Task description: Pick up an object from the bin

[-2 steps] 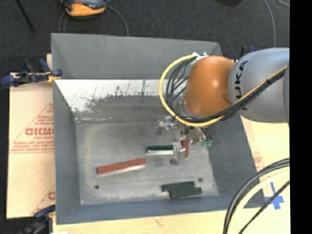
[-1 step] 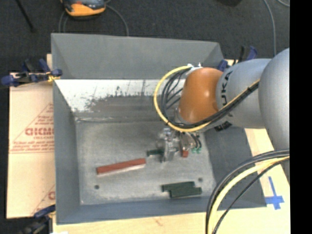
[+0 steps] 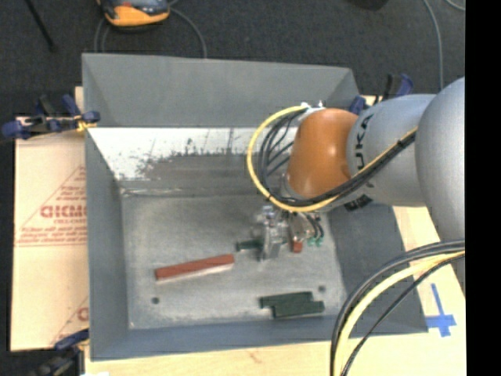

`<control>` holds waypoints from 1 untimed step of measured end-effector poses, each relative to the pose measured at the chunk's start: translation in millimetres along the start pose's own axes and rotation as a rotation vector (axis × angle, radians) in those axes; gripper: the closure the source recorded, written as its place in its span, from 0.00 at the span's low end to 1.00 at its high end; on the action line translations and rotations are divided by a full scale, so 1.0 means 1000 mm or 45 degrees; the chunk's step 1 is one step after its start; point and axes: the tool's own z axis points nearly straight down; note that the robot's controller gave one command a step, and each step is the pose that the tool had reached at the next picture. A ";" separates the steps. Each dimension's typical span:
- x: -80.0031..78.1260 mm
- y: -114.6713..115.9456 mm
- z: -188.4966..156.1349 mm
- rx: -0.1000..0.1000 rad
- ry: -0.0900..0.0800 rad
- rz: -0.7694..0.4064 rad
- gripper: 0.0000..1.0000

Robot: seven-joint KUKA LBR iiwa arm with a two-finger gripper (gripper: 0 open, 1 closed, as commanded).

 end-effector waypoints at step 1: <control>0.017 0.003 -0.040 -0.001 0.013 -0.018 1.00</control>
Offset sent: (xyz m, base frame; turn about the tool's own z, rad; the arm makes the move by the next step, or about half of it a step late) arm -0.0051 0.0131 0.1483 -0.0689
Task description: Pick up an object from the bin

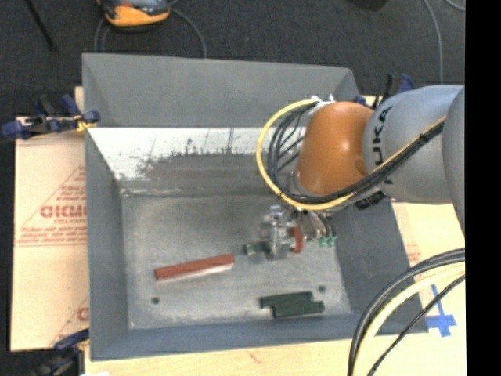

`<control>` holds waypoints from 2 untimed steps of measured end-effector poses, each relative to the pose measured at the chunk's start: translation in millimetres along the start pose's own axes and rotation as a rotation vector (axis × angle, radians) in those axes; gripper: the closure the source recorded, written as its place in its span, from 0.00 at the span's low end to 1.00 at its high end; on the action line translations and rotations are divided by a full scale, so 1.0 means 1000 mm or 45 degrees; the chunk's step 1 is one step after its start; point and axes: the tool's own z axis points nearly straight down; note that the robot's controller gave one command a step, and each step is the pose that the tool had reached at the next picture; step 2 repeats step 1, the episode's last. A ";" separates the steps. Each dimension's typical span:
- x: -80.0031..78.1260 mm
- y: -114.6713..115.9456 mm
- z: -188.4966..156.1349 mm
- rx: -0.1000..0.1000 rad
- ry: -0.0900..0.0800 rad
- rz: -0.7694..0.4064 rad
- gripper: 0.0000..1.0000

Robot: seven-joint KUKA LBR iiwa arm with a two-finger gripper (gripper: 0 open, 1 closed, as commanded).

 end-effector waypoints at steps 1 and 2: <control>-0.014 0.009 -0.110 0.002 -0.013 -0.067 1.00; -0.014 0.009 -0.110 0.002 -0.013 -0.067 1.00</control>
Offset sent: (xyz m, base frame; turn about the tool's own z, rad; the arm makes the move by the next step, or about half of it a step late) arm 0.0000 0.0000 0.0000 0.0000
